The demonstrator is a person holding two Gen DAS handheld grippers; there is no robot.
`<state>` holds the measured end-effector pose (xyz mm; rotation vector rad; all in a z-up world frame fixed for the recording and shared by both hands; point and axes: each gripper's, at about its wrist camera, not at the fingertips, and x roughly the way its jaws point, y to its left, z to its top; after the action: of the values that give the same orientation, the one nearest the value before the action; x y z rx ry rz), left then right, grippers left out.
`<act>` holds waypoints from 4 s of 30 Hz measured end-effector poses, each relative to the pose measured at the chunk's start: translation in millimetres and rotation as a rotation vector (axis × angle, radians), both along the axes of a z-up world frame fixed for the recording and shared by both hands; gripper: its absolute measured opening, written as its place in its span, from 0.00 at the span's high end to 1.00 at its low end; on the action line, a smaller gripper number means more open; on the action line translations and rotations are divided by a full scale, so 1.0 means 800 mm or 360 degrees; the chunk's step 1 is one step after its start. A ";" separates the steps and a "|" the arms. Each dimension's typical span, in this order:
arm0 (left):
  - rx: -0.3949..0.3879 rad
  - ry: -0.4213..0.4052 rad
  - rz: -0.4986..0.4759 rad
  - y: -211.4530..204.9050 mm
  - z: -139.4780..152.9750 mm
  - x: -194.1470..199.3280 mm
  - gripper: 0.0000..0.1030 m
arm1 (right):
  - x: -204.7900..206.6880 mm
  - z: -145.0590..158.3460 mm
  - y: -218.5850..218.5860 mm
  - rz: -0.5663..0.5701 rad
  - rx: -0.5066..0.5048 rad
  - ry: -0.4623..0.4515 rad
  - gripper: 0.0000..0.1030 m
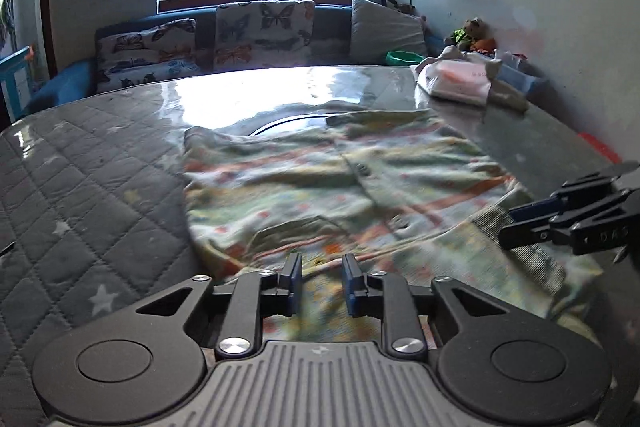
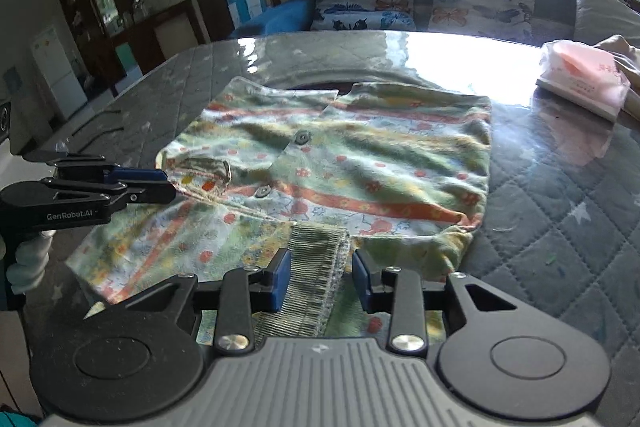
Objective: Fold clothes
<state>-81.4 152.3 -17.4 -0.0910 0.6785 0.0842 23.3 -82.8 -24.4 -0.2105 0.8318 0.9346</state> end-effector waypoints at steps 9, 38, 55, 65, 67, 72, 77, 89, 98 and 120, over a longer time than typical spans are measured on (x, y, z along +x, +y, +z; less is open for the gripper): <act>0.0086 -0.0044 0.0083 0.010 -0.009 -0.015 0.98 | -0.013 0.020 0.013 0.0008 0.0016 -0.0239 0.95; 0.0021 -0.0047 -0.0181 -0.050 0.004 -0.011 0.92 | -0.046 0.013 0.024 0.0323 -0.0055 -0.0169 0.67; 0.0150 -0.0001 -0.0106 -0.061 -0.004 -0.083 0.73 | -0.069 0.011 -0.011 0.0338 -0.0123 -0.0221 0.66; 0.0043 0.0032 -0.0081 -0.066 0.025 -0.101 0.63 | -0.071 0.017 -0.020 0.0331 -0.0122 -0.0253 0.61; -0.0042 0.0027 -0.0101 -0.070 0.037 -0.106 0.56 | -0.074 0.025 -0.027 0.0358 -0.0142 -0.0288 0.59; -0.0215 0.0169 -0.0126 -0.085 0.038 -0.101 0.55 | -0.083 0.033 -0.041 0.0428 -0.0238 -0.0378 0.56; -0.0305 0.0315 -0.0126 -0.097 0.024 -0.095 0.53 | -0.098 0.032 -0.056 0.0522 -0.0330 -0.0439 0.54; -0.0472 0.0371 -0.0134 -0.088 0.025 -0.085 0.89 | -0.137 0.008 -0.067 0.0775 -0.0414 -0.0613 0.46; -0.0573 0.0246 -0.0158 -0.056 0.066 -0.056 0.90 | -0.136 0.006 -0.050 0.0846 -0.0293 -0.0701 0.40; -0.0131 -0.0036 -0.0291 -0.034 0.079 -0.100 0.51 | -0.028 0.052 0.007 0.0616 0.0069 -0.0049 0.85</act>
<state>-161.6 125.3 46.1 -0.1086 0.6652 -0.1206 1.0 -77.0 17.0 -0.3554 0.7541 1.3071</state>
